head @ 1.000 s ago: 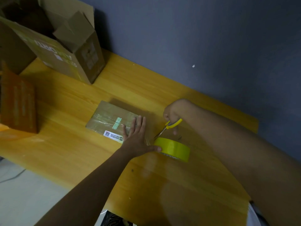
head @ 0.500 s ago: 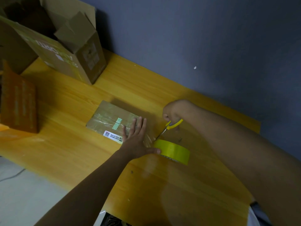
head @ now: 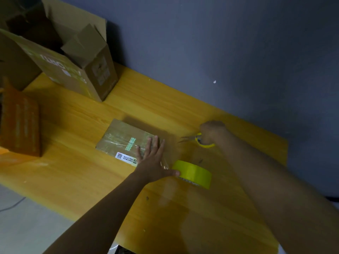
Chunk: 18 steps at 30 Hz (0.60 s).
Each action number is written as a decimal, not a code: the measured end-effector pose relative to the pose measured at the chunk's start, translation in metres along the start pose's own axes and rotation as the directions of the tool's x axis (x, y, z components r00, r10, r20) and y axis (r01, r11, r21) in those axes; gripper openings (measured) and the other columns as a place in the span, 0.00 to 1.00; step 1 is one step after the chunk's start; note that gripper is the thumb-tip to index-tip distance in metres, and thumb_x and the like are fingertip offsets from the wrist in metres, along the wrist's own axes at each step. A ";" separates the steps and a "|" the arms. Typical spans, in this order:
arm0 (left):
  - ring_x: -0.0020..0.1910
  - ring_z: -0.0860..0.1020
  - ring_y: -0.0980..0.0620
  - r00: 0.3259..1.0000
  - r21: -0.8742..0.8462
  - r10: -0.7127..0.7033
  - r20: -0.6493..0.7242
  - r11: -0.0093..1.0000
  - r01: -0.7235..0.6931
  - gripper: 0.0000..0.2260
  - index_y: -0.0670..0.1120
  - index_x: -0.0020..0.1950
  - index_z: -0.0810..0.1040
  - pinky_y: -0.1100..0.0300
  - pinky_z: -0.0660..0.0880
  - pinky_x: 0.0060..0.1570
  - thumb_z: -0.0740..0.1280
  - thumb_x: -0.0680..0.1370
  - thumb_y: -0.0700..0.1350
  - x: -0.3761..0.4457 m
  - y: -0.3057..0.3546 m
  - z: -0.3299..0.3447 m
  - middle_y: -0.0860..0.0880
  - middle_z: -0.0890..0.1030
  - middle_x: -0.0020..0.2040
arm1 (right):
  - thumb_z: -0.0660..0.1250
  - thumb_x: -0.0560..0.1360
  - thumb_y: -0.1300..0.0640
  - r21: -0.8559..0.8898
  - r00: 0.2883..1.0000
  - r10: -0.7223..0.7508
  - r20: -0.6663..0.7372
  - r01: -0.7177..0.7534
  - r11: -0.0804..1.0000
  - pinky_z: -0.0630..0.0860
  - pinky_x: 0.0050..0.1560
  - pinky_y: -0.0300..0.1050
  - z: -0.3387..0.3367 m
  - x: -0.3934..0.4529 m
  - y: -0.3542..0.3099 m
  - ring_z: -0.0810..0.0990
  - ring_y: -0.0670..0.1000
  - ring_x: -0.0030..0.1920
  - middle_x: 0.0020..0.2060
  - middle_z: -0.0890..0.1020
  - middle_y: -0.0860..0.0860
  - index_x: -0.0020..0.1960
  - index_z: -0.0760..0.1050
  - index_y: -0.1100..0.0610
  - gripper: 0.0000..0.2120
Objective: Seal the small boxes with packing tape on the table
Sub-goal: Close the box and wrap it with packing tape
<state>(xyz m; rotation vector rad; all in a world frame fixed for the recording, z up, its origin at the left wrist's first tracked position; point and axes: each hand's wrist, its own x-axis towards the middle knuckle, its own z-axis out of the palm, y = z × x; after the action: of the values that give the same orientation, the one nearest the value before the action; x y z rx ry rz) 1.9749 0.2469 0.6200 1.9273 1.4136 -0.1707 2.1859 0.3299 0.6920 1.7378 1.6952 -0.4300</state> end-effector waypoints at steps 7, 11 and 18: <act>0.72 0.26 0.51 1.000 0.035 -0.010 0.010 0.999 0.009 0.53 0.53 0.79 0.43 0.39 0.28 0.68 0.63 0.63 0.75 0.001 -0.001 0.001 0.50 0.29 0.76 | 0.63 0.79 0.52 0.434 0.995 0.082 -0.050 -0.052 0.899 0.72 0.48 0.48 0.083 -0.002 -0.016 0.75 0.60 0.57 0.53 0.77 0.58 0.53 0.76 0.61 0.12; 0.70 0.24 0.52 1.000 0.046 -0.014 0.025 0.999 0.012 0.58 0.54 0.79 0.45 0.40 0.27 0.67 0.59 0.58 0.81 0.001 0.000 0.002 0.49 0.28 0.75 | 0.60 0.79 0.43 0.748 0.993 0.101 -0.055 -0.026 0.663 0.66 0.37 0.45 0.084 -0.028 -0.030 0.77 0.56 0.43 0.34 0.75 0.53 0.36 0.74 0.57 0.21; 0.77 0.37 0.46 1.000 0.173 -0.012 0.006 0.985 0.010 0.50 0.53 0.77 0.55 0.38 0.39 0.71 0.55 0.62 0.79 -0.004 0.003 -0.010 0.47 0.39 0.79 | 0.63 0.64 0.31 0.703 0.969 -0.083 0.232 -0.108 0.703 0.77 0.45 0.46 0.076 -0.032 -0.067 0.77 0.52 0.47 0.48 0.80 0.51 0.56 0.75 0.55 0.33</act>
<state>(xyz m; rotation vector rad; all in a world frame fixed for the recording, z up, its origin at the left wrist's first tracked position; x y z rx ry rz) 1.9732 0.2493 0.6306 2.0570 1.4460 -0.3139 2.1339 0.2516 0.6423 2.0931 1.4072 -1.3982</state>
